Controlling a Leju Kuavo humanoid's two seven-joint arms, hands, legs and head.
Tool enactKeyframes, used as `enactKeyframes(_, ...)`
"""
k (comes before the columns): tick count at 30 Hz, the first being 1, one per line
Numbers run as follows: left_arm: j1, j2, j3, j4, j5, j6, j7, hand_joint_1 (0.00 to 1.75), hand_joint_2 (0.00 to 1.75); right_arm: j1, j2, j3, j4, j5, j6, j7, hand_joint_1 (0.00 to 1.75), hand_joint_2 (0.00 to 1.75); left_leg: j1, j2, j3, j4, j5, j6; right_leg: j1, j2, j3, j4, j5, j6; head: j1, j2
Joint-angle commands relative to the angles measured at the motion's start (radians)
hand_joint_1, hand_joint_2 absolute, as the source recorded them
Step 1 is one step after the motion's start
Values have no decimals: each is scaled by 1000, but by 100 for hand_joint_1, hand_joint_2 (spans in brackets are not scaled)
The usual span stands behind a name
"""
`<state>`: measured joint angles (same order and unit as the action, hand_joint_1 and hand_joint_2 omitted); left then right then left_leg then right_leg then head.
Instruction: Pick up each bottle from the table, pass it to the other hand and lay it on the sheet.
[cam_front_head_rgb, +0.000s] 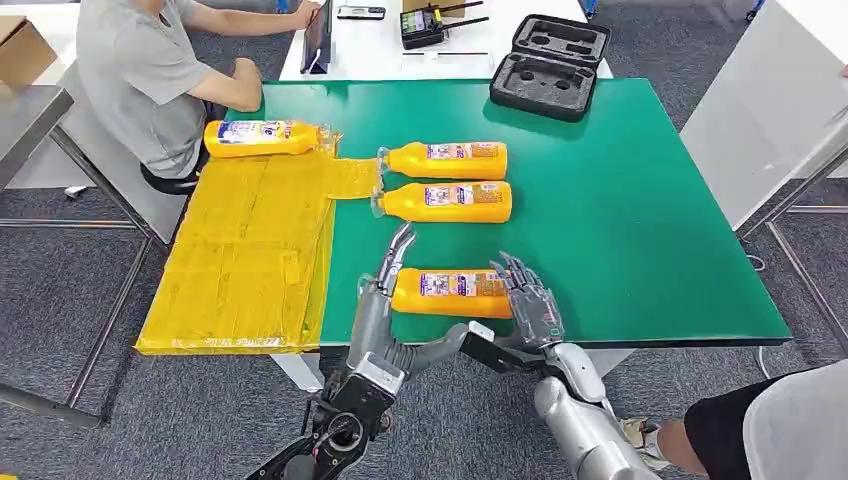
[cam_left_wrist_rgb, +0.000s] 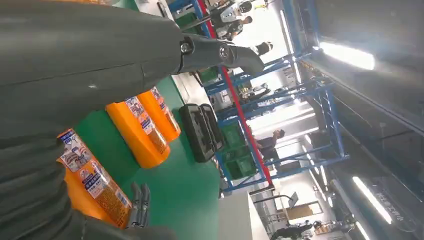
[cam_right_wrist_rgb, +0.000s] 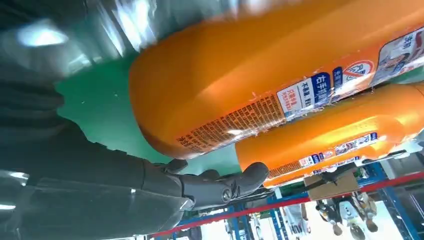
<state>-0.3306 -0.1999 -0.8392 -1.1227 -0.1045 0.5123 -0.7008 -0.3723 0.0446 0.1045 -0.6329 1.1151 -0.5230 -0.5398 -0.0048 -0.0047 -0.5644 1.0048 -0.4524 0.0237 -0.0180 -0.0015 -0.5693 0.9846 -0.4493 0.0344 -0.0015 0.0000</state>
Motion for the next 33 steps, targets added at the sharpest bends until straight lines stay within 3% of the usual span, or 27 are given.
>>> enactKeyframes(1, -40, 23, -53, 48, -5, -7, 3, 0, 175, -83, -24, 23, 14, 7, 46, 26, 0, 175, 1, 2, 0, 1, 0, -2, 1, 2, 0, 0, 0, -2, 0, 0)
enactKeyframes(18, -36, 29, -56, 61, -12, 4, 3, 0, 175, -95, -33, 56, -11, 46, 81, 49, 0, 175, 1, 1, 1, 0, 0, -2, 1, 1, 1, 0, 1, -2, 0, 0)
enactKeyframes(33, -44, 21, -66, 99, -35, -8, 3, 0, 175, -131, -69, 109, 88, 19, 306, 53, 0, 175, 1, 1, 1, 0, 0, -1, 1, 1, 1, -1, 0, -1, 0, 0)
